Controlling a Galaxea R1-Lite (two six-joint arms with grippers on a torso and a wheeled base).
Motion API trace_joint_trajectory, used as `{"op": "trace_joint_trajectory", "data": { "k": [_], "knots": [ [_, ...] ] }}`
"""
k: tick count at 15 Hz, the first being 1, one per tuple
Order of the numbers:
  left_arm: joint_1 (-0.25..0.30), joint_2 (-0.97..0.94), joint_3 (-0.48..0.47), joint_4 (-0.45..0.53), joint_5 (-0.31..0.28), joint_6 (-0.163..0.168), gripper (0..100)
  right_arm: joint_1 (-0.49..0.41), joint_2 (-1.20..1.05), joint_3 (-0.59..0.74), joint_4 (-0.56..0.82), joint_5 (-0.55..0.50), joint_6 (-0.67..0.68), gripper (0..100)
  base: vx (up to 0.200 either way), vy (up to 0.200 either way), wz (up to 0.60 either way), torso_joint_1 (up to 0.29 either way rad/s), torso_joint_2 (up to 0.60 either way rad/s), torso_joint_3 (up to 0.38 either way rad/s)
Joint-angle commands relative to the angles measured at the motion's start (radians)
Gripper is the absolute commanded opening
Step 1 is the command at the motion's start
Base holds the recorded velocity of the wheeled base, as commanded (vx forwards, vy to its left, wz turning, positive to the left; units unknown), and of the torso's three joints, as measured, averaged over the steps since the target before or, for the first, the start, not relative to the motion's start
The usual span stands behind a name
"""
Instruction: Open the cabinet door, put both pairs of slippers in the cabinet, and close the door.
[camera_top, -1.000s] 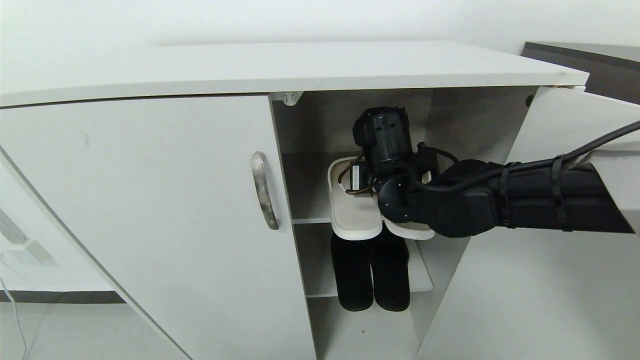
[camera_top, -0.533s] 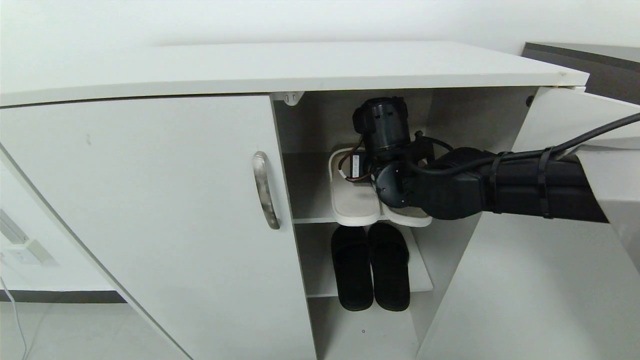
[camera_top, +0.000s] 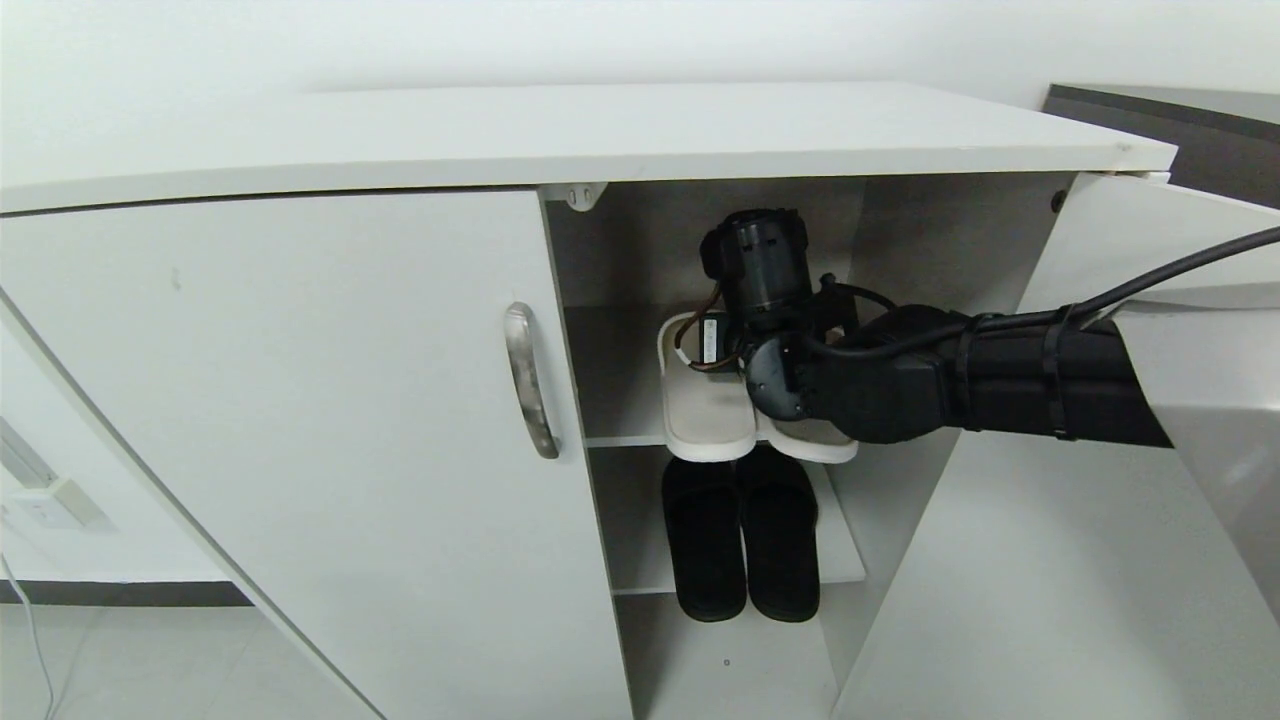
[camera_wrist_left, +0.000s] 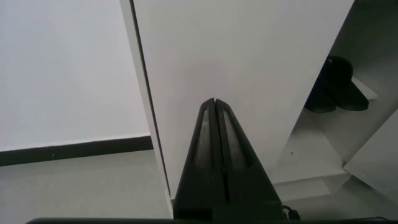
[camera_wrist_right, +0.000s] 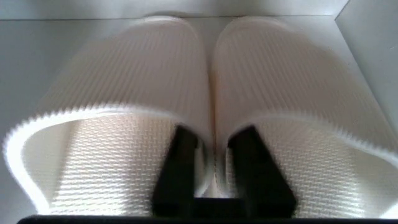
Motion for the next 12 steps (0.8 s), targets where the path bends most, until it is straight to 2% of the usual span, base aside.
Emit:
{"op": "trace_joint_trajectory", "data": {
  "k": [1, 7, 12],
  "knots": [
    [0.001, 0.001, 0.000, 0.000, 0.000, 0.000, 0, 0.001, -0.001, 0.006, 0.000, 0.000, 0.000, 100, 0.000, 0.000, 0.00, 0.000, 0.00, 0.000],
    [0.000, 0.001, 0.000, 0.000, 0.001, 0.000, 0, 0.045, -0.102, 0.119, -0.003, -0.012, 0.001, 100, 0.000, 0.000, 0.00, 0.000, 0.00, 0.000],
    [0.001, 0.001, 0.000, 0.000, 0.001, 0.000, 0, 0.125, -0.249, 0.302, -0.010, -0.058, 0.006, 100, 0.000, 0.000, 0.00, 0.000, 0.00, 0.000]
  ]
}}
